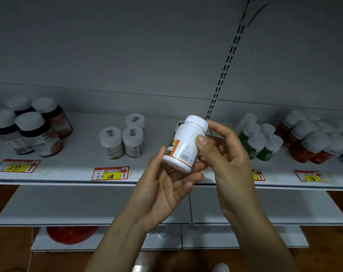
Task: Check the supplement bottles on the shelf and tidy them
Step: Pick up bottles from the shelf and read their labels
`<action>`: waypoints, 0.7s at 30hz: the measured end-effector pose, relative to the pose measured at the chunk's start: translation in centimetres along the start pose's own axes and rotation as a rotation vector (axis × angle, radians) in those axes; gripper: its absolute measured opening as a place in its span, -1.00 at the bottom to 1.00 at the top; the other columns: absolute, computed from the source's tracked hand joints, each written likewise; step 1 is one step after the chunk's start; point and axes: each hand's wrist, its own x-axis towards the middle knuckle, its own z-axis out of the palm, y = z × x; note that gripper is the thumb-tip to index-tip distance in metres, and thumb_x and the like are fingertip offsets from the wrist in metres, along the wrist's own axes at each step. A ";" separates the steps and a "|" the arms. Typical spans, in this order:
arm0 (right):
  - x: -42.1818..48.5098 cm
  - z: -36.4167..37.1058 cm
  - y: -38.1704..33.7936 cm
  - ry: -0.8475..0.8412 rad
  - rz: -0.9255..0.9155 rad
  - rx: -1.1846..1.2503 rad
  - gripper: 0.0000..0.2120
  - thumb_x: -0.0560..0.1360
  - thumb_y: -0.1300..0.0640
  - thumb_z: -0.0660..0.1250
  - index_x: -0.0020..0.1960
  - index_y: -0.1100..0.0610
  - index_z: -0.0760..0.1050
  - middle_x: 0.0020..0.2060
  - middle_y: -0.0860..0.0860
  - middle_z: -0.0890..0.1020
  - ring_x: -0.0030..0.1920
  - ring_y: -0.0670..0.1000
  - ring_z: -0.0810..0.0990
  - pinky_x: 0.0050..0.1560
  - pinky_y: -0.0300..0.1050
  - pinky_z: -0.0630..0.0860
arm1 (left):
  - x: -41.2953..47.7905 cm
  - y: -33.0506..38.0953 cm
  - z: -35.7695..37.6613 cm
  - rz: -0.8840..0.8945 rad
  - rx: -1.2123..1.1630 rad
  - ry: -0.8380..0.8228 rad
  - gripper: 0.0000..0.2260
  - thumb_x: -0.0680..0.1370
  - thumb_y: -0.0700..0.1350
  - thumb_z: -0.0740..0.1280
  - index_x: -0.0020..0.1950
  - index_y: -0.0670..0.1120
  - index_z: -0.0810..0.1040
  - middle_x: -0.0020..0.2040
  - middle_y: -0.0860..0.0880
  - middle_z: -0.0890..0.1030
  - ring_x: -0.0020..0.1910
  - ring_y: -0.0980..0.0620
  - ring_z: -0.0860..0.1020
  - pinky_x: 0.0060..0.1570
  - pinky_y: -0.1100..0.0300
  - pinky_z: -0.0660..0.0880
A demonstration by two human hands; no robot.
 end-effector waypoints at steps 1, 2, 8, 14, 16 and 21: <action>0.0 0.0 0.0 0.001 -0.002 -0.002 -0.74 0.47 0.29 0.36 0.13 0.11 0.54 -0.22 -0.06 0.62 -0.31 -0.24 0.60 -0.33 -0.38 0.51 | 0.0 0.0 -0.1 -0.003 0.005 0.013 -0.54 0.46 0.16 0.32 -0.05 -0.23 0.71 -0.11 -0.25 0.69 -0.35 -0.04 0.68 -0.40 0.26 0.61; 0.0 0.0 0.0 0.001 -0.004 -0.003 -0.75 0.47 0.31 0.35 0.12 0.11 0.55 -0.23 -0.07 0.61 -0.35 -0.24 0.59 -0.35 -0.38 0.50 | -0.1 0.0 -0.1 -0.007 0.003 0.023 -0.52 0.48 0.16 0.23 -0.07 -0.23 0.71 -0.13 -0.25 0.69 -0.37 -0.03 0.68 -0.41 0.27 0.60; -0.2 0.1 0.4 0.028 -0.015 -0.036 -0.71 0.49 0.27 0.35 0.18 0.07 0.53 -0.17 -0.05 0.63 -0.25 -0.22 0.62 -0.26 -0.38 0.51 | -0.2 -0.3 0.2 0.067 0.006 0.063 -0.59 0.42 0.07 0.25 -0.07 -0.23 0.71 -0.13 -0.23 0.69 -0.29 -0.04 0.69 -0.36 0.25 0.61; -1.3 1.0 1.9 -0.047 -0.093 -0.258 -0.69 0.46 0.12 0.42 0.18 -0.05 0.53 0.07 -0.11 0.65 0.12 -0.16 0.60 0.13 -0.13 0.53 | 0.3 -0.3 0.3 0.349 0.087 0.175 -0.56 0.41 -0.08 0.33 0.23 -0.25 0.49 -0.07 -0.16 0.67 -0.16 0.05 0.66 -0.20 0.25 0.60; -1.9 1.6 2.1 -0.073 -0.122 -0.355 -0.66 0.46 0.05 0.36 0.23 -0.07 0.52 0.13 -0.18 0.63 0.19 -0.15 0.57 0.23 -0.03 0.51 | 0.3 -0.1 0.4 0.420 0.168 0.213 -0.58 0.39 -0.11 0.36 0.21 -0.23 0.48 -0.08 -0.14 0.69 -0.16 0.05 0.66 -0.20 0.25 0.60; -2.1 2.1 1.6 -0.053 -0.072 -0.166 -0.62 0.48 0.03 0.35 0.30 -0.04 0.45 0.12 -0.16 0.64 0.15 -0.21 0.59 0.10 -0.27 0.53 | 0.8 0.1 0.8 0.714 0.574 0.288 -0.65 0.32 -0.11 0.43 0.07 -0.13 0.49 -0.03 -0.07 0.68 -0.05 0.07 0.67 -0.11 0.30 0.56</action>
